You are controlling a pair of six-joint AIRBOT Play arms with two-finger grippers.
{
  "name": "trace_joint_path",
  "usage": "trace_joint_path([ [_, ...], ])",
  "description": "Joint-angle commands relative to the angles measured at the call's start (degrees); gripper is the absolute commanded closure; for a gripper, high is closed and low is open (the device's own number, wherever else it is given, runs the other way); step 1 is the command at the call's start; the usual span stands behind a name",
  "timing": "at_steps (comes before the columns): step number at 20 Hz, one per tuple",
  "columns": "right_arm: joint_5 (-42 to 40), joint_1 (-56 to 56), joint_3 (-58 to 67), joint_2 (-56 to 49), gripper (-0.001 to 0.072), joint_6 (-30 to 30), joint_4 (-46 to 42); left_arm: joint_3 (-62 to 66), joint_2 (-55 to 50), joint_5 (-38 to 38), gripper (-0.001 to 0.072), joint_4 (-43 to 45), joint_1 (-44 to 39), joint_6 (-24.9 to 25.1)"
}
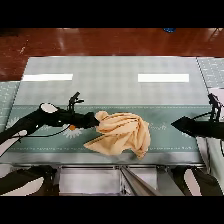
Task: Fold the shirts.
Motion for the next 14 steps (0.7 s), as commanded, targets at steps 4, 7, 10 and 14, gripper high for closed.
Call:
trace_joint_path([
  [4, -0.46, 3.63, -8.55, 0.04, 0.0307, -0.92, 13.05, 3.85, -0.94, -3.32, 0.0686, 1.60, -0.17, 0.98],
  [7, -1.57, 12.50, -9.53, -2.38, 0.0307, -0.28, 9.73, 3.85, -0.94, -3.30, 0.0686, 1.60, -0.17, 0.98],
  [10, -2.89, 17.27, -9.51, -8.59, 0.0308, -0.33, 9.18, 3.85, -0.94, -3.32, 0.0686, 1.60, -0.17, 0.98],
  [14, -9.84, 22.29, -9.44, -17.86, 0.0307, -5.75, 12.63, 3.85, -0.94, -3.58, 0.0686, 1.36, -0.17, 0.96],
])
